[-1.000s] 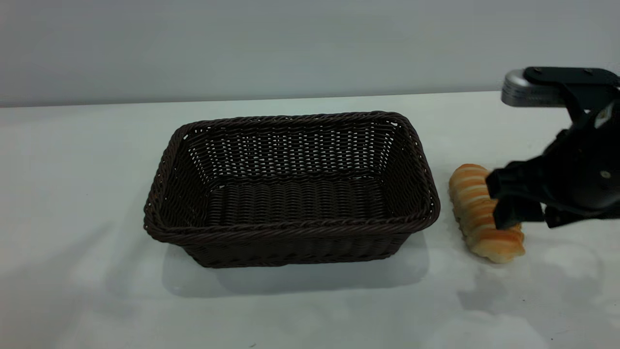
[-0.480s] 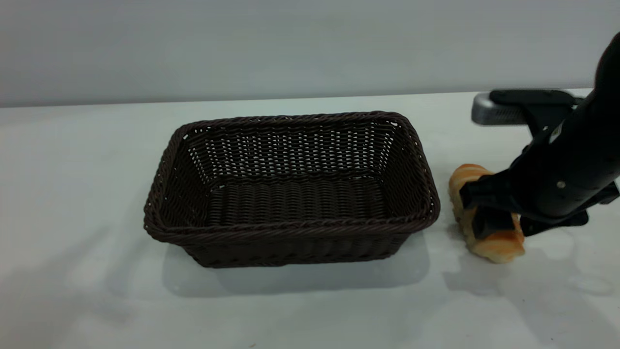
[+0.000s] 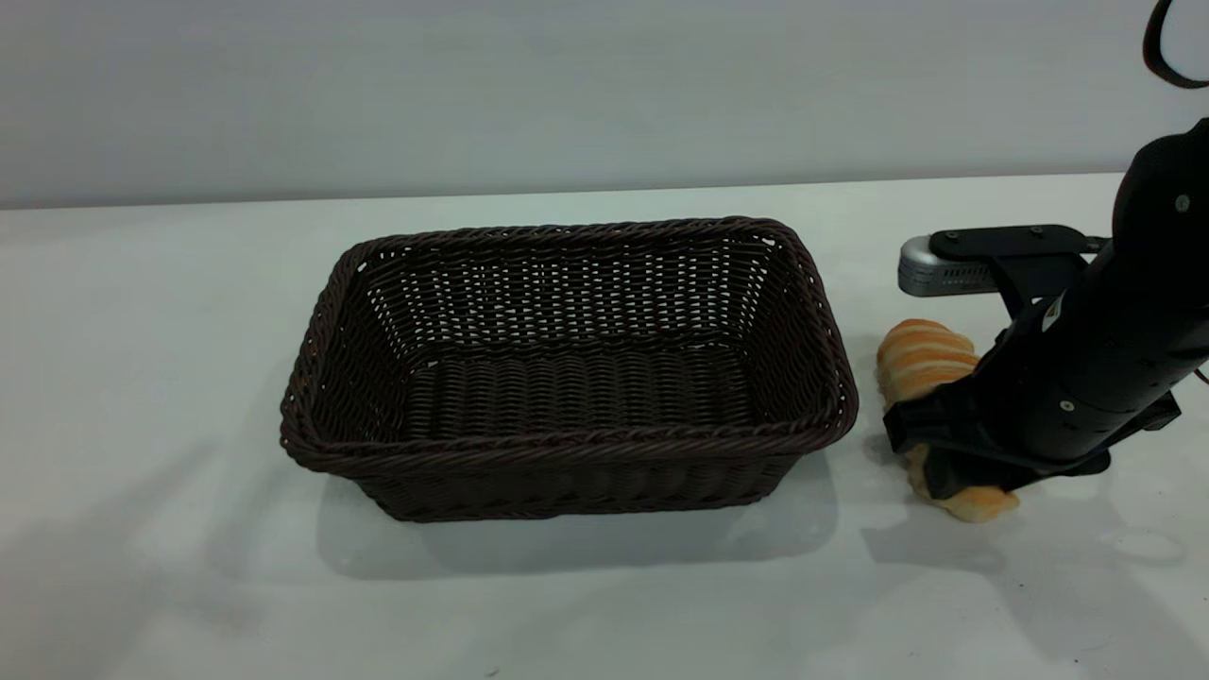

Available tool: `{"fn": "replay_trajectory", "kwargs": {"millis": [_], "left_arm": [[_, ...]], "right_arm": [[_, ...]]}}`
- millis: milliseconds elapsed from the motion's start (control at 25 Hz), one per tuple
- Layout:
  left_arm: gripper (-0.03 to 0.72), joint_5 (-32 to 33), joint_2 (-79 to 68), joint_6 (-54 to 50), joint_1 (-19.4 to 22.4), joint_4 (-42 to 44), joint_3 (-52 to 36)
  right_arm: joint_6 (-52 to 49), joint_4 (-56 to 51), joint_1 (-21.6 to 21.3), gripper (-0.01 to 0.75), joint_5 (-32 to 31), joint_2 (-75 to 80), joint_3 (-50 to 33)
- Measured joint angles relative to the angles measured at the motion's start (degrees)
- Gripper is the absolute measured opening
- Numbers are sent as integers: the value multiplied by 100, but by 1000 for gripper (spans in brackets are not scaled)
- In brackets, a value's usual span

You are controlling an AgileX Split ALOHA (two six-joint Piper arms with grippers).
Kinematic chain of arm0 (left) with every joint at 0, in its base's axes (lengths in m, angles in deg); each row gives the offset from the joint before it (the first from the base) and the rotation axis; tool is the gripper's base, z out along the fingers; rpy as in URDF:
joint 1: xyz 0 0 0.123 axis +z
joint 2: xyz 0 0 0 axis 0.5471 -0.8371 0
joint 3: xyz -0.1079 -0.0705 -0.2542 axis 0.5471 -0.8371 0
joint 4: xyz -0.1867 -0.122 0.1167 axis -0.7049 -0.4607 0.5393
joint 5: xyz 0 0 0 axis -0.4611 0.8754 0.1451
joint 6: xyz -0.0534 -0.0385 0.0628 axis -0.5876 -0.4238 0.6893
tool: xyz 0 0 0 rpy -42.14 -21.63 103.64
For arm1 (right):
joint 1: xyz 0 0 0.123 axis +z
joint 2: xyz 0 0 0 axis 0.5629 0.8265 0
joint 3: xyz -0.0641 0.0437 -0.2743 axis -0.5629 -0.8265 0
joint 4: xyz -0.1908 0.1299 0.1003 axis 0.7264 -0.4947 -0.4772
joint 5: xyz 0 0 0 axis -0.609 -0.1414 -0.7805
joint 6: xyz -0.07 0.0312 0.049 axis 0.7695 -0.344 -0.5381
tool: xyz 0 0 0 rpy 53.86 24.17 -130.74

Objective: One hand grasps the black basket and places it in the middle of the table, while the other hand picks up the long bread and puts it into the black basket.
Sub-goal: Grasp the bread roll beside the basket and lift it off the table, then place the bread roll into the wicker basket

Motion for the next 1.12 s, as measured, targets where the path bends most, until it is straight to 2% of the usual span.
{"fn": "replay_trajectory", "kwargs": {"millis": [120, 200, 320, 560, 680, 760, 880, 1120], "left_arm": [[594, 0, 0, 0, 0, 0, 0], [594, 0, 0, 0, 0, 0, 0], [594, 0, 0, 0, 0, 0, 0], [594, 0, 0, 0, 0, 0, 0], [594, 0, 0, 0, 0, 0, 0], [594, -6, 0, 0, 0, 0, 0], [594, -17, 0, 0, 0, 0, 0], [594, -54, 0, 0, 0, 0, 0]], "right_arm": [[0, 0, 0, 117, 45, -1, 0], [13, 0, -11, 62, 59, -45, 0], [120, 0, -184, 48, -63, -302, 0], [264, 0, -1218, 42, -620, -1416, 0], [297, 8, -1382, 41, -696, -2112, -11], [352, 25, -1228, 41, -752, -2556, -10], [558, 38, -654, 41, -878, -3000, -10], [713, 43, 1079, 39, -1130, -3164, -22]]}}
